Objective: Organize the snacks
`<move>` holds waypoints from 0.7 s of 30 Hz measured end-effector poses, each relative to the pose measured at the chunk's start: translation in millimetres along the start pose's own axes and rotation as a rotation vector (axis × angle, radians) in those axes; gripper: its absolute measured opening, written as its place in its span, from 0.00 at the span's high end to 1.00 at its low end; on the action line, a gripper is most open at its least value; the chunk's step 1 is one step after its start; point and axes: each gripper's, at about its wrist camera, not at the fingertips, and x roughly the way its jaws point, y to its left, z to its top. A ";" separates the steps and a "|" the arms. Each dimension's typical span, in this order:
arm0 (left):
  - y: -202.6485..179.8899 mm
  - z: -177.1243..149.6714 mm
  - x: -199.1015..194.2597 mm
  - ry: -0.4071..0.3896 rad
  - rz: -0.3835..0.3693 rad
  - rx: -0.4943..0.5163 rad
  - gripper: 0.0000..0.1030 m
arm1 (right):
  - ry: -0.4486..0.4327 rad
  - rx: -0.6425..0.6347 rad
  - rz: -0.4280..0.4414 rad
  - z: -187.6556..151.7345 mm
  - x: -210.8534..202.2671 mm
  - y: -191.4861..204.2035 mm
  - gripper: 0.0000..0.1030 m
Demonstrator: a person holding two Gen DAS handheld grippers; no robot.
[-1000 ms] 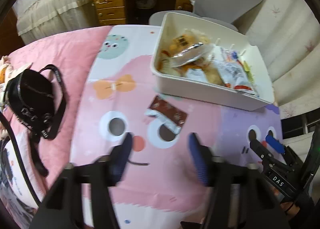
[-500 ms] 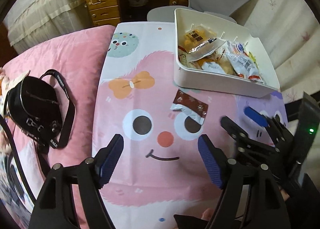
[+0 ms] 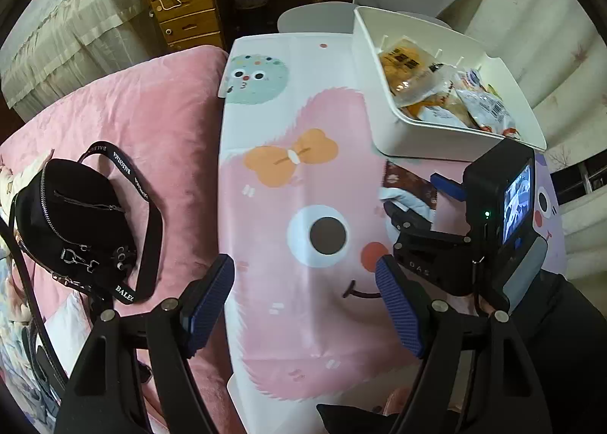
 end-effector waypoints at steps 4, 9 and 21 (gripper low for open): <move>11.5 2.0 0.8 -0.007 -0.008 -0.006 0.27 | 0.002 0.000 -0.009 3.8 8.2 2.0 0.35; 18.4 3.6 0.4 -0.014 -0.013 -0.011 0.27 | -0.002 0.019 -0.003 11.1 10.0 -2.7 0.63; 3.9 6.4 -4.5 -0.034 0.002 -0.007 0.27 | -0.058 0.023 0.123 19.6 -43.5 1.4 0.69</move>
